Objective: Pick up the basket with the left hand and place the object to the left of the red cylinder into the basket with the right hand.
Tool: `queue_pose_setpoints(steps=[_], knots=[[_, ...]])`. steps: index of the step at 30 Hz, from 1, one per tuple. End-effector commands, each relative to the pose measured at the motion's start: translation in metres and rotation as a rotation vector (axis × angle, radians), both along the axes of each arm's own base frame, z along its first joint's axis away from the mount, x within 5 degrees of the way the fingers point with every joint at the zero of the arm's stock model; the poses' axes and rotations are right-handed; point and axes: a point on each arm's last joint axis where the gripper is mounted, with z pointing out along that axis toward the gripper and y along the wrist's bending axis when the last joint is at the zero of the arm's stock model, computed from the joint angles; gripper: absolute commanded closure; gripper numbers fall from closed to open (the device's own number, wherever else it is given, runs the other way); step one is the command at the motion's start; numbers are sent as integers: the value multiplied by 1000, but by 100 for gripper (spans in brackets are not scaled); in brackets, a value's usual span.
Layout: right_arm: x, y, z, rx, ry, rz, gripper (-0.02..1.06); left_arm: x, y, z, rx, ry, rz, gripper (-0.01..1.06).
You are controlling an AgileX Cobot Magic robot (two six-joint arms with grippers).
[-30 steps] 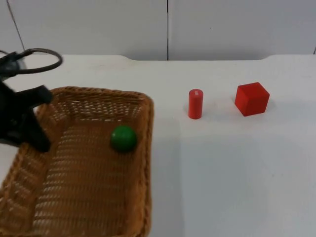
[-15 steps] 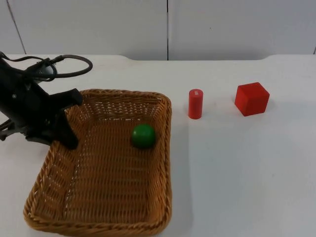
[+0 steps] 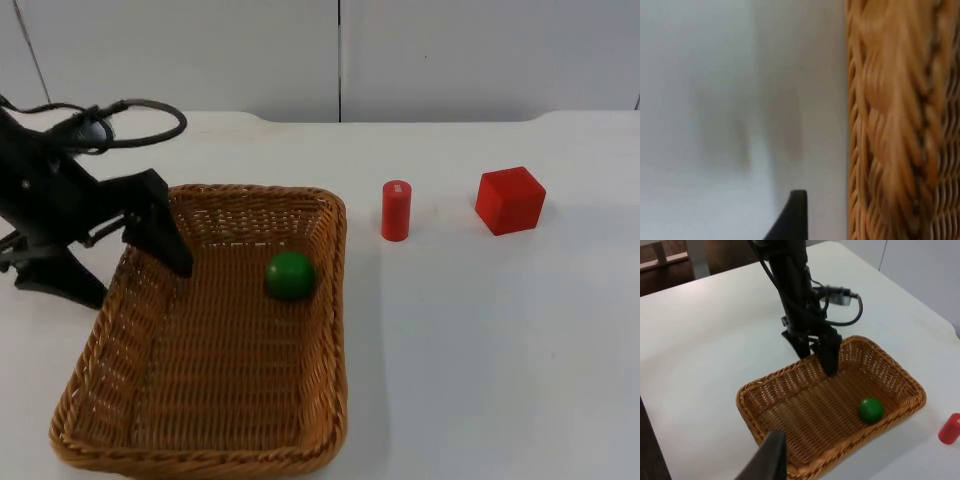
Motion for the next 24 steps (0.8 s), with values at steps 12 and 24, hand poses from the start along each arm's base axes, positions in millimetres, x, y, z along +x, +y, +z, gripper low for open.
queue_pose_setpoints(steps=[12, 24], knots=[[0, -1, 0, 9, -14, 1, -1, -24, 17, 128, 211, -343, 46, 16], [0, 0, 0, 19, -14, -1, -1, -104, 14, 249, 176, -706, 69, 16]])
